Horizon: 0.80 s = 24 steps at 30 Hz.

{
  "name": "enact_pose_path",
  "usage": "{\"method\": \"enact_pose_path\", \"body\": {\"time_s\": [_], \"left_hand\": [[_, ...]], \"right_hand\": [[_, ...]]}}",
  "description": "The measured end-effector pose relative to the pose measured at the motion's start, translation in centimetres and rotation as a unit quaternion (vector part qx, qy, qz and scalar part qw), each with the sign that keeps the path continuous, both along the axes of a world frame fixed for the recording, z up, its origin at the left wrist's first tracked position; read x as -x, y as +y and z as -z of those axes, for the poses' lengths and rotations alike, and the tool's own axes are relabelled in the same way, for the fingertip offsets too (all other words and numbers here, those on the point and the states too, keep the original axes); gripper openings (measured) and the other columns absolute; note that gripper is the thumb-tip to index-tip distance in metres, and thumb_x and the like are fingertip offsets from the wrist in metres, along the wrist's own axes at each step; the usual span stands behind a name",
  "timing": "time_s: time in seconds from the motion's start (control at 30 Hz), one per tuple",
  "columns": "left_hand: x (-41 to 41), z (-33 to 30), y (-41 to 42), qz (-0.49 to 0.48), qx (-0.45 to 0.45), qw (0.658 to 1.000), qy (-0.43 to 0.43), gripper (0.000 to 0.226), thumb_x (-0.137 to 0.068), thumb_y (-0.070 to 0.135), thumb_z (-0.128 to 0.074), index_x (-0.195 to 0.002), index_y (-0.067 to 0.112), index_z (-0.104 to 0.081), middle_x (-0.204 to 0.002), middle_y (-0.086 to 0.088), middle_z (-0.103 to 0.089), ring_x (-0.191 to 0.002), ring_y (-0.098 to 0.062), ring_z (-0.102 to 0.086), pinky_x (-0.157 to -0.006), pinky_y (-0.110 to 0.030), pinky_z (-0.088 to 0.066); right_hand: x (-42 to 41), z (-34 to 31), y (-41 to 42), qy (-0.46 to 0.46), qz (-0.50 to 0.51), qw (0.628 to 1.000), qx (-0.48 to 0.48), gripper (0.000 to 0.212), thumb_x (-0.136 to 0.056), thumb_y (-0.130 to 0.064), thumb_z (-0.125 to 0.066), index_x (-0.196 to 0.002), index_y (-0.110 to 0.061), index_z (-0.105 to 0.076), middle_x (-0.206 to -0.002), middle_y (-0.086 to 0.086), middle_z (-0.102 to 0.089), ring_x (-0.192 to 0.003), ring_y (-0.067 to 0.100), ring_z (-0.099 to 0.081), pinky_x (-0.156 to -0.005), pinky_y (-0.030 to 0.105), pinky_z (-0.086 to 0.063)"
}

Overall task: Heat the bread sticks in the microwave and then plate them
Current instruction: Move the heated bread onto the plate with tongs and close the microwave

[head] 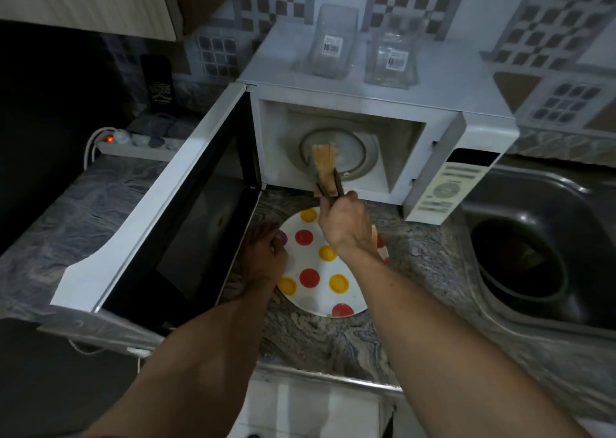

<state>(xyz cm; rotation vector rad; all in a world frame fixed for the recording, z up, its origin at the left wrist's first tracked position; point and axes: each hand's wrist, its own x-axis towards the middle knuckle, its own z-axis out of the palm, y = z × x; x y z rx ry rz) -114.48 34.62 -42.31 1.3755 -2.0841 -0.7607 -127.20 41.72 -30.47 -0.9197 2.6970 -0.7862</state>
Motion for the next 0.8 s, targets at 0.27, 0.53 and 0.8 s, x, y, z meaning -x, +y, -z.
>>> {"method": "enact_pose_path", "body": {"time_s": [0.27, 0.53, 0.8], "left_hand": [[-0.4, 0.1, 0.0, 0.011, -0.035, 0.999, 0.006, 0.039, -0.093, 0.011, -0.049, -0.129, 0.016, -0.064, -0.146, -0.004, -0.05, -0.137, -0.025, -0.04, -0.113, -0.035, -0.033], [-0.6, 0.7, -0.2, 0.024, -0.032, 0.999, 0.01, 0.041, -0.093, 0.012, -0.049, -0.132, 0.016, -0.062, -0.146, -0.006, -0.049, -0.138, -0.028, -0.038, -0.115, -0.036, -0.03], [-0.6, 1.1, -0.5, 0.034, -0.01, 0.999, 0.002, 0.04, -0.092, 0.011, -0.05, -0.13, 0.012, -0.062, -0.143, -0.009, -0.052, -0.137, -0.03, -0.039, -0.116, -0.036, -0.029]], "right_hand": [[-5.2, 1.5, 8.6, 0.041, -0.043, 0.995, -0.079, 0.053, -0.104, -0.043, -0.039, -0.124, 0.006, -0.049, -0.106, 0.021, -0.068, -0.096, 0.039, -0.067, -0.069, 0.037, -0.048], [-6.8, 4.5, 12.8, 0.071, -0.037, 0.99, -0.116, 0.062, -0.104, -0.047, -0.038, -0.134, 0.008, -0.039, -0.106, 0.02, -0.069, -0.092, 0.036, -0.069, -0.06, 0.033, -0.04], [-6.4, 5.7, 13.9, 0.045, -0.004, 0.993, -0.11, 0.056, -0.101, -0.044, -0.047, -0.126, 0.006, -0.044, -0.105, 0.021, -0.068, -0.091, 0.039, -0.068, -0.061, 0.032, -0.039]]}}
